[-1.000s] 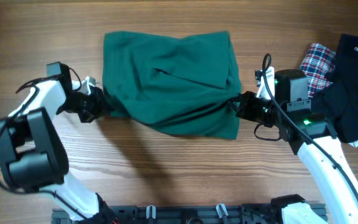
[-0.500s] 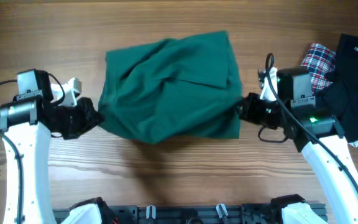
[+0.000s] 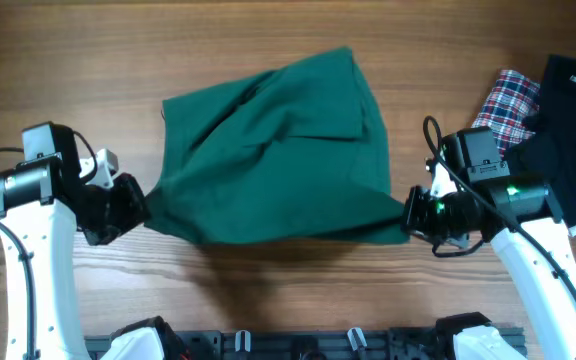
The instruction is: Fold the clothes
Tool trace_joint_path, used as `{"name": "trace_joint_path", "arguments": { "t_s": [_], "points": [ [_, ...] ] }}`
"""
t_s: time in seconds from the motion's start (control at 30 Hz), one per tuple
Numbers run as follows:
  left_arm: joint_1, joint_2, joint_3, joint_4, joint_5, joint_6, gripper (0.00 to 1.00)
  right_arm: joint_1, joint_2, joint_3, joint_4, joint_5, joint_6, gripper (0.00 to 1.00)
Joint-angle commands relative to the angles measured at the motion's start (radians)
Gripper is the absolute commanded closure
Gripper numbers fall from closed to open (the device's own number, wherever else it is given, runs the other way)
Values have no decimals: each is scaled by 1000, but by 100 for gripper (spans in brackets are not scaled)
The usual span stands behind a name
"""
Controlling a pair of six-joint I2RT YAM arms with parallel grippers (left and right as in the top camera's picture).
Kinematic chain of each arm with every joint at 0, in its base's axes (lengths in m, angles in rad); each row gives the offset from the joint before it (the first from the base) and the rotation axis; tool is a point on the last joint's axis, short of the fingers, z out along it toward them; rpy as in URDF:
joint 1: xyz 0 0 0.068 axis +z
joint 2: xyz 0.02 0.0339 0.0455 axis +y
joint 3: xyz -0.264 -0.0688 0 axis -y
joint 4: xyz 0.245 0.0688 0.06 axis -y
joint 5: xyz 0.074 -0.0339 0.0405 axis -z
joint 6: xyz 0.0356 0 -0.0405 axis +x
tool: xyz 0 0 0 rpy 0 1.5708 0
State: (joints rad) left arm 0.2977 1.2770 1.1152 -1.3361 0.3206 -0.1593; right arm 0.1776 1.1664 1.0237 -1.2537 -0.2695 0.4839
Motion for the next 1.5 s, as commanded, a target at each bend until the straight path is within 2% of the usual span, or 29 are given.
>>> {"name": "trace_joint_path", "arguments": {
  "t_s": [0.0,0.1,0.13,0.17,0.2,0.23,0.27,0.3,0.43,0.53,0.6,0.73,0.87,1.07,1.23,1.47],
  "points": [
    [27,-14,-4,-16,-27,-13,96,-5,-13,24,-91,45,-11,96],
    [32,-14,-4,-18,-26,-13,96,-5,-12,24,-126,45,-13,93],
    [32,-14,-4,-21,-26,-13,93,-5,-12,24,-130,45,-13,87],
    [32,-14,-4,-24,-26,-13,83,-5,-12,24,-130,45,-13,72],
    [32,-14,-4,-31,-26,-13,66,-5,-12,23,-129,46,-13,41],
    [32,-14,-4,-34,-23,-13,62,-5,-12,24,-127,47,-13,22],
    [32,-14,-4,-39,-19,-14,54,-5,-12,24,-124,53,-12,14],
    [32,-14,-4,-43,-16,-13,39,-5,-12,24,-119,61,-10,11],
    [32,-14,-4,-45,-12,-13,33,-5,-12,24,-48,67,-10,1],
    [32,-14,-4,-18,24,-13,32,-5,-12,24,43,67,-13,0],
    [32,-14,-4,57,99,-13,33,-5,-10,24,153,59,-14,0],
    [31,-4,-4,230,139,-59,44,-5,45,24,393,-119,-117,1],
    [7,70,-4,387,140,-80,44,-5,225,27,572,-132,-117,0],
    [-115,282,-4,589,143,-82,44,-5,461,74,820,-154,-118,1],
    [-195,471,-4,751,143,-85,44,-5,551,98,925,-153,-145,0],
    [-236,552,-4,844,137,-85,43,-5,682,108,1016,-134,-171,0]
  ]
}}
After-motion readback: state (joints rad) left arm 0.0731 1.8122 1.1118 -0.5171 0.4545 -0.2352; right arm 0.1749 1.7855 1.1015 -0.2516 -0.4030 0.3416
